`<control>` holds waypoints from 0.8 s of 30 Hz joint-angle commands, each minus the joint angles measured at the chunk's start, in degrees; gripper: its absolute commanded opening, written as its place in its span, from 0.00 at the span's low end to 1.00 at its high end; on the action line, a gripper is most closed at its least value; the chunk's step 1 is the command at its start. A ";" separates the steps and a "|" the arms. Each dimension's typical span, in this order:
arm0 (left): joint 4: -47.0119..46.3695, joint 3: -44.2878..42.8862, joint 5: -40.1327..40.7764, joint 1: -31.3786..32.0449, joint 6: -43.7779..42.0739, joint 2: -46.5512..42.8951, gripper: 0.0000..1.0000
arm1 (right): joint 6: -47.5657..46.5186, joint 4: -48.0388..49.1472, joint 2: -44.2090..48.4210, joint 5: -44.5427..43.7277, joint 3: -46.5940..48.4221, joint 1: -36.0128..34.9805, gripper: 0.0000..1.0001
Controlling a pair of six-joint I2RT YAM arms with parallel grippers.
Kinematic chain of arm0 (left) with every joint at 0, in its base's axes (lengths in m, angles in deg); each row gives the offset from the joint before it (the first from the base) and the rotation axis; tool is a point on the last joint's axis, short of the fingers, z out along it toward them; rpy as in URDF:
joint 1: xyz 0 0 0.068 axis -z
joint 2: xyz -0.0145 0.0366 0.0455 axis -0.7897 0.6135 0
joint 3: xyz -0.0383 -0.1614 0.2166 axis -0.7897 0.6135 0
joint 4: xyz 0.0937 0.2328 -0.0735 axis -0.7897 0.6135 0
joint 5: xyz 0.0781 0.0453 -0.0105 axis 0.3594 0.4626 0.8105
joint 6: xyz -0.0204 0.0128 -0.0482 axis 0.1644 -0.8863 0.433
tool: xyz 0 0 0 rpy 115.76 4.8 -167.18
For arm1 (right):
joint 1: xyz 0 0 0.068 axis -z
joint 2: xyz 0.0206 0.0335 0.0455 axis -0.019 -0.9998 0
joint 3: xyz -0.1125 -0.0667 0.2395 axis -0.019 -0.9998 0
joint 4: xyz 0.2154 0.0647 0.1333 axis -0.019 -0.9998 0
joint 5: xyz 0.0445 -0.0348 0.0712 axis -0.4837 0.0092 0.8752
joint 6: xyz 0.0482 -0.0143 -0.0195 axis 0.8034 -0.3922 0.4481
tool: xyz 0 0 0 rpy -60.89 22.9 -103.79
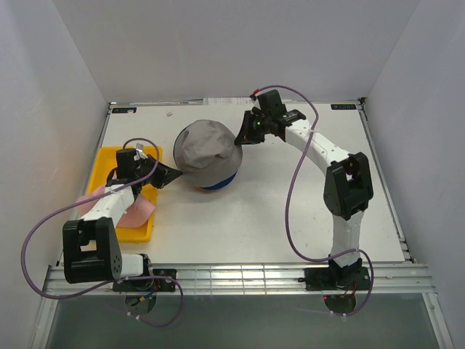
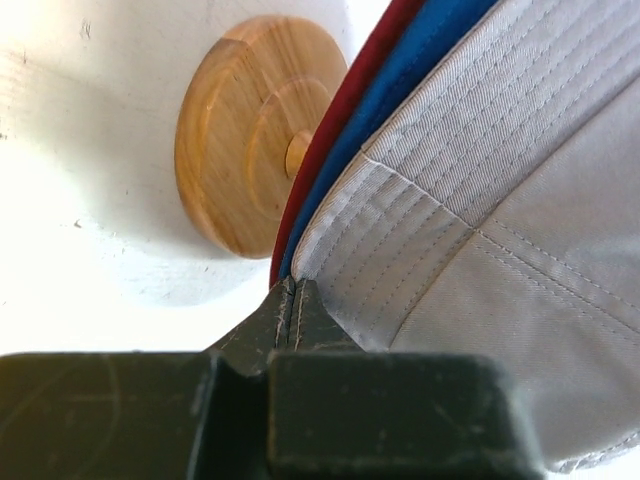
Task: Stack the hats
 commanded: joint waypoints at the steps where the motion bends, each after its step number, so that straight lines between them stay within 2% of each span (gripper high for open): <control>1: 7.77 0.46 1.73 -0.89 -5.28 -1.60 0.04 | -2.02 -3.11 -2.40 -3.28 4.94 0.58 0.18; 4: 9.79 -1.20 1.03 -0.98 -7.30 -2.40 0.15 | -2.29 -4.25 -3.90 -3.19 8.11 0.58 0.19; 5: 10.93 -1.82 1.11 -0.89 -7.92 -2.92 0.24 | -2.38 -4.43 -4.17 -2.93 8.64 0.58 0.19; 10: 13.66 -6.03 1.82 -0.89 -10.64 -5.12 0.42 | -2.99 -4.52 -4.61 -2.93 9.78 0.49 0.21; 12: 14.89 -8.49 2.17 -0.89 -11.00 -6.00 0.46 | -3.52 -4.61 -4.61 -2.93 9.87 0.67 0.22; 19: 15.08 -16.58 2.61 -1.15 -10.39 -7.06 0.47 | -5.10 -4.61 -4.87 -2.58 10.84 0.84 0.22; 24: 12.71 -22.21 2.70 -1.68 -9.51 -1.18 0.48 | -5.80 -4.34 -5.31 -1.17 11.37 1.11 0.22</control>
